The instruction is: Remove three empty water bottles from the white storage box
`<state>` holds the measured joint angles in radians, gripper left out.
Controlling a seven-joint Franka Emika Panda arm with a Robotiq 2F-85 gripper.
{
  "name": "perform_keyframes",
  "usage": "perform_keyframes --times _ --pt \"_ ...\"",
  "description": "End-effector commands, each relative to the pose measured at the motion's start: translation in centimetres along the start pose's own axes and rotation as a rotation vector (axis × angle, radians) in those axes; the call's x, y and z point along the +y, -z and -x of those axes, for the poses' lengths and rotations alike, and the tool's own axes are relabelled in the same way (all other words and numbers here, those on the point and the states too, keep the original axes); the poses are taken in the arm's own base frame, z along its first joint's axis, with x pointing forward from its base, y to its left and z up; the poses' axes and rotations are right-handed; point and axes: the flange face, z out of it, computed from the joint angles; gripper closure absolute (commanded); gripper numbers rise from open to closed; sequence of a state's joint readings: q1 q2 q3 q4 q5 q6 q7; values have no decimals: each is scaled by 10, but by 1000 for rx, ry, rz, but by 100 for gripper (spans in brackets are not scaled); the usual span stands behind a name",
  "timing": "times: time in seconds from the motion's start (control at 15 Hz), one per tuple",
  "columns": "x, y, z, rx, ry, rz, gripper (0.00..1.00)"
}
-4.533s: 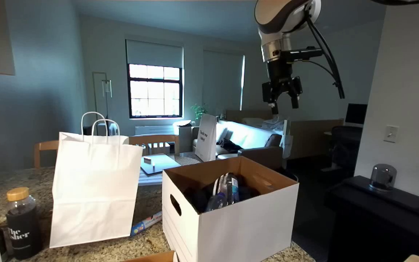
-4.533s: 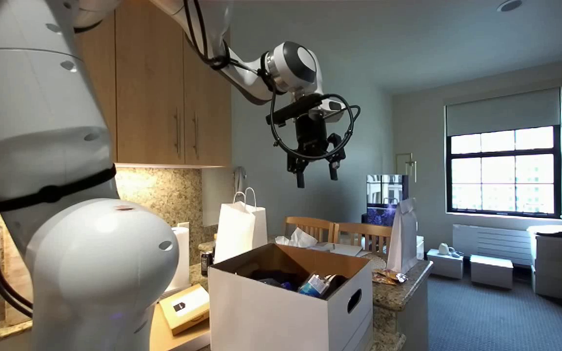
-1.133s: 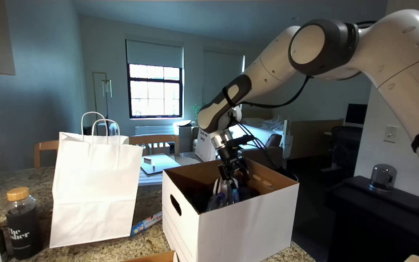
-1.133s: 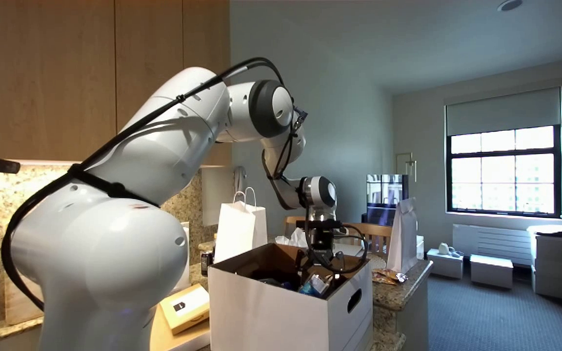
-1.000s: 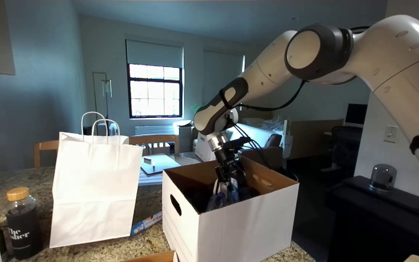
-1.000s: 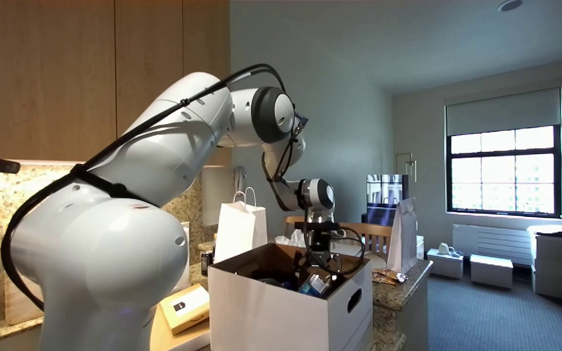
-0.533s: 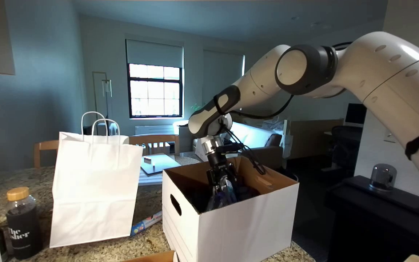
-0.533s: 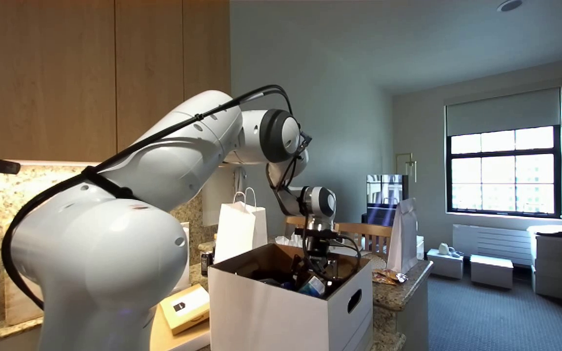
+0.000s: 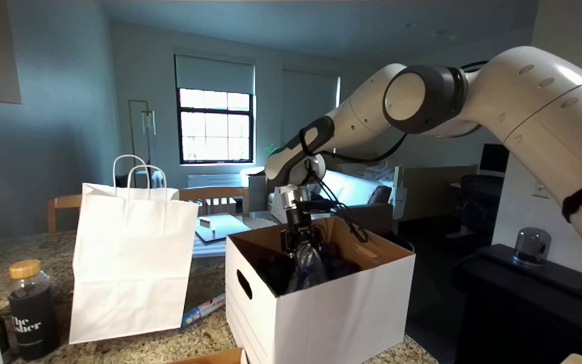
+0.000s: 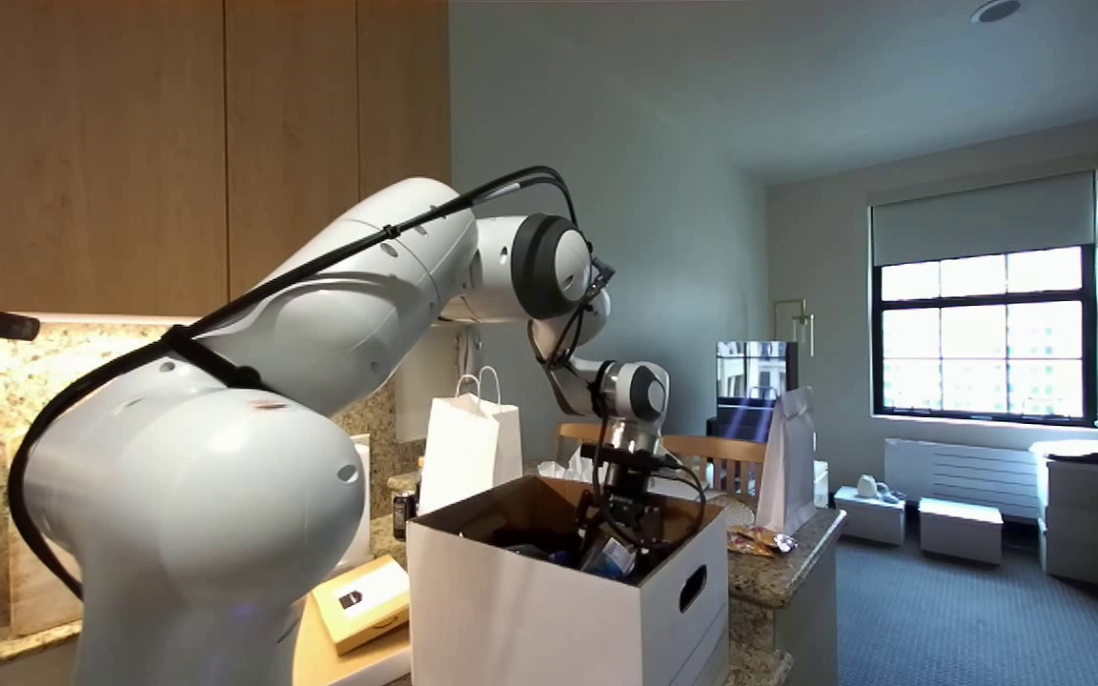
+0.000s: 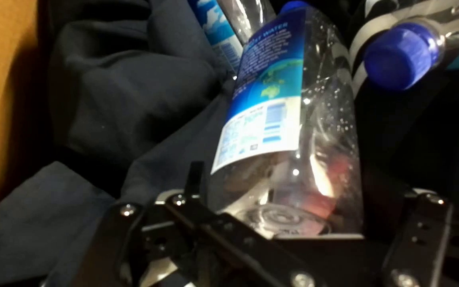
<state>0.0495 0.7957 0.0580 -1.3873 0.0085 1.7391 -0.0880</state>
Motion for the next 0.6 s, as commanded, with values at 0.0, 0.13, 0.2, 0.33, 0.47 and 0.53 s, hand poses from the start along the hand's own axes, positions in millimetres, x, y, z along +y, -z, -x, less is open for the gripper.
perform_keyframes --times 0.0,0.13,0.2,0.33,0.47,0.53 --pt "13 8 11 35 -57 -25 0" --pt "13 6 12 16 -55 -22 0" --pt "10 3 12 8 -45 -26 0" --pt "3 -1 12 -2 -11 -34 0" --pt "-3 -6 11 -13 3 -37 0" --pt "-5 -7 10 -18 7 -34 0"
